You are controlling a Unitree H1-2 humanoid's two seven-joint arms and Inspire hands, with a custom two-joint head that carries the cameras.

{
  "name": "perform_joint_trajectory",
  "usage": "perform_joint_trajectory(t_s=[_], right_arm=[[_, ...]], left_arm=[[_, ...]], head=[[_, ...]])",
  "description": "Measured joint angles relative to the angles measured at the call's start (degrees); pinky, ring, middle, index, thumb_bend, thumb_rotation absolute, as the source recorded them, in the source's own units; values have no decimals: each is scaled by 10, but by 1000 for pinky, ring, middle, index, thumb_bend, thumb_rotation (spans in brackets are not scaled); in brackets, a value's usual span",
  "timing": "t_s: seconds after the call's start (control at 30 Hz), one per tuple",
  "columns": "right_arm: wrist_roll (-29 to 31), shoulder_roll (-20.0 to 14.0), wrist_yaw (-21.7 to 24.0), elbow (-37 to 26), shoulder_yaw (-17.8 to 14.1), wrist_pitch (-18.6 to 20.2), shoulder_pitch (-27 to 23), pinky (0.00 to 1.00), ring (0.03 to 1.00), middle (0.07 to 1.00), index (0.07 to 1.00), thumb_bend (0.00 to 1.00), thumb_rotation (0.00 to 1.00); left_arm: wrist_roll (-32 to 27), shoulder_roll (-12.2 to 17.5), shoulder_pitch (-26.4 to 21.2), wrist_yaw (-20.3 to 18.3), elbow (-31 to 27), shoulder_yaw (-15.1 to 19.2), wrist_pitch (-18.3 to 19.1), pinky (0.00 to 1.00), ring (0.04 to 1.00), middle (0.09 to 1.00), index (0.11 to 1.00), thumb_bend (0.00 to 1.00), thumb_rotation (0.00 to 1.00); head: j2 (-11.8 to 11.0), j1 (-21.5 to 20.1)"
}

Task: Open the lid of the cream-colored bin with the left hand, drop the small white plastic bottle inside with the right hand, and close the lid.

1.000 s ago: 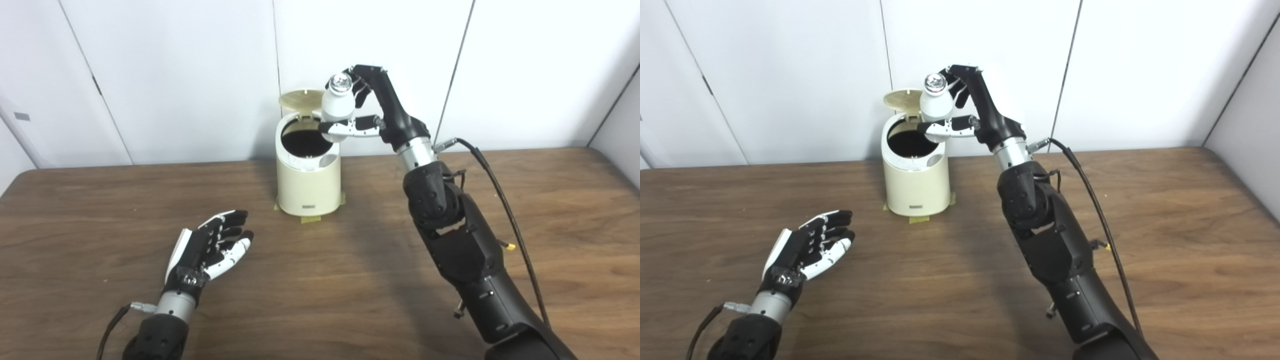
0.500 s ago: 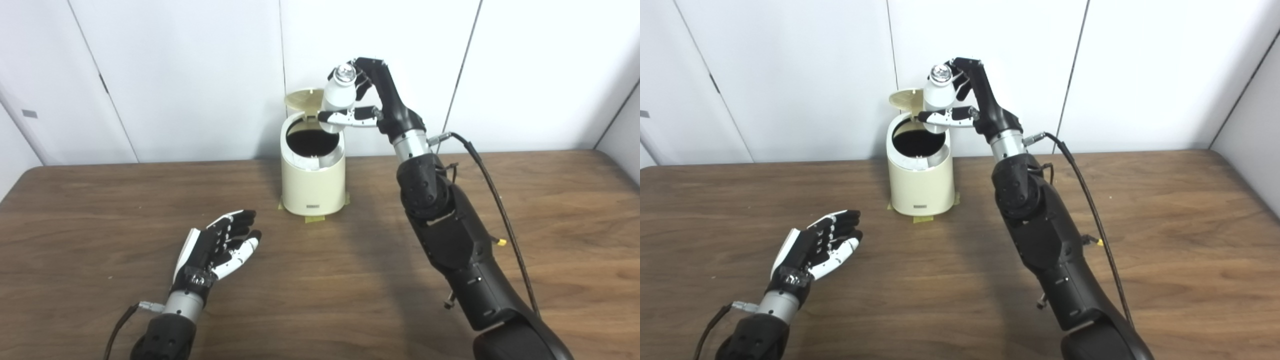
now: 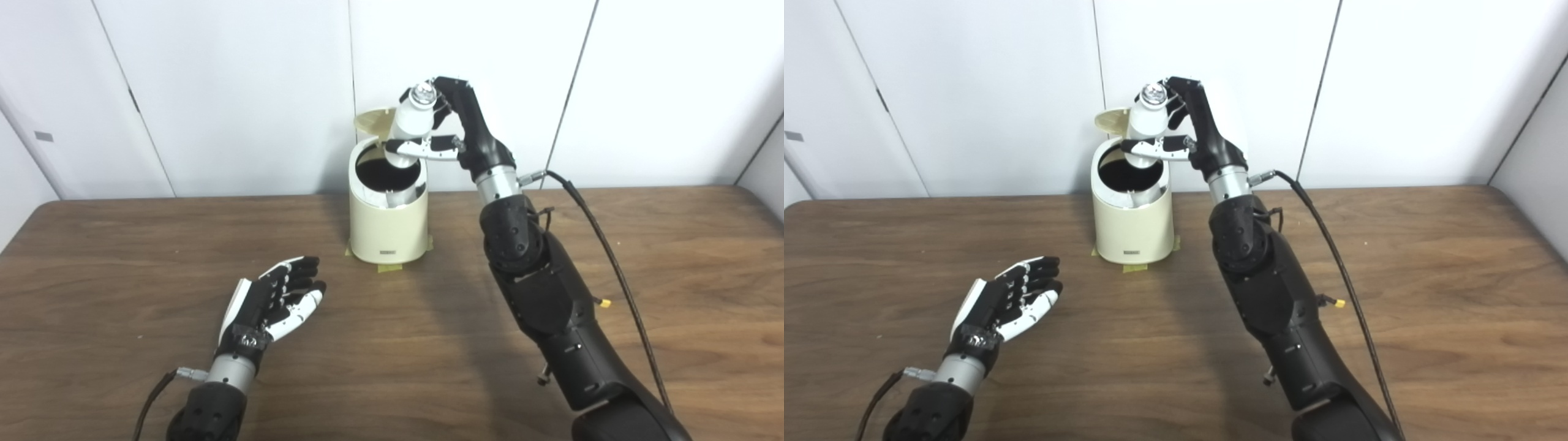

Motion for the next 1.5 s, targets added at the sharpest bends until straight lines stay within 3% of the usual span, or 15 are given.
perform_joint_trajectory(t_s=[0.5,0.93,1.07,1.5], right_arm=[[0,-3,1,-12,0,-7,30,361,438,490,494,503,0],[0,2,-14,-2,-1,-12,31,367,438,486,494,503,0],[10,4,-14,-2,-1,-13,31,363,444,497,495,503,0],[15,5,-14,9,-1,-14,19,347,443,505,496,502,0]], left_arm=[[-1,2,1,0,-1,1,0,781,810,805,809,417,292],[0,-1,0,1,-1,2,2,763,804,801,809,404,266],[4,0,0,1,-1,0,2,787,815,808,813,414,322],[5,-9,0,1,-1,0,1,770,802,796,808,413,280]], head=[[1,-1],[2,1],[3,1],[-1,2]])
